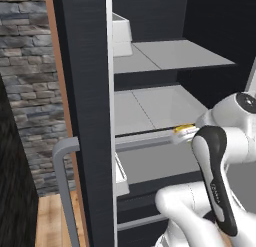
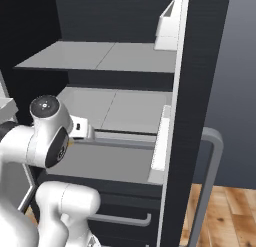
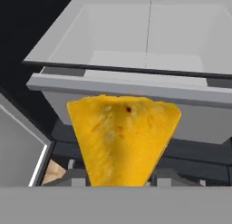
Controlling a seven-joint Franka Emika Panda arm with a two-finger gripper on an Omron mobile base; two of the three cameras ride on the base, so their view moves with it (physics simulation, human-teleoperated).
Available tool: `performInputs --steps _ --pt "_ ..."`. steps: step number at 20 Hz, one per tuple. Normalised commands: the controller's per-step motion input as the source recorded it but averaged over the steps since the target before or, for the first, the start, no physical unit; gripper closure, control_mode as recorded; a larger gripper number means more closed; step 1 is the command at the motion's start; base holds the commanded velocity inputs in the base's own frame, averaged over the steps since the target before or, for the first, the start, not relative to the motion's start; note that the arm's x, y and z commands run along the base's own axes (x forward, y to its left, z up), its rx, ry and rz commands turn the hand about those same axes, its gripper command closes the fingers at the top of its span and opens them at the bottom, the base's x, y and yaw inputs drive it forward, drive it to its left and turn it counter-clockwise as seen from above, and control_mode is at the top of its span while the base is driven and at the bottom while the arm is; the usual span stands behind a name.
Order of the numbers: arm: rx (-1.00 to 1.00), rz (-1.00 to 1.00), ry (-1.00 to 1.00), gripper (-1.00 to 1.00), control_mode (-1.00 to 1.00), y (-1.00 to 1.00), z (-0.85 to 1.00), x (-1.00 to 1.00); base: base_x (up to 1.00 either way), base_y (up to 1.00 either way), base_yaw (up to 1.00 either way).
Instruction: Take the cheese, chicken drumstick, and cucumber from the fridge and place them on the plate on the dining counter to create an appetizer plate.
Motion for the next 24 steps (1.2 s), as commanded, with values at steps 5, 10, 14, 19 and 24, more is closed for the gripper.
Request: performInputs --steps 5,10,14,19,24 --pt "0.0 0.01 0.0 1.0 1.0 -0.01 0.0 -0.32 -0.6 -0.05 0.03" --pt "0.0 0.0 0.0 1.0 1.0 0.0 0.0 0.0 -1.0 -0.01 0.04" --pt "0.0 0.0 0.0 1.0 1.0 0.0 0.0 0.0 -1.0 0.0 0.03" --pt "0.0 0.0 0.0 1.0 1.0 0.0 0.0 0.0 -1.0 0.0 0.04" --pt "0.0 0.0 0.0 1.0 1.0 0.0 0.0 0.0 -1.0 -0.08 0.02"
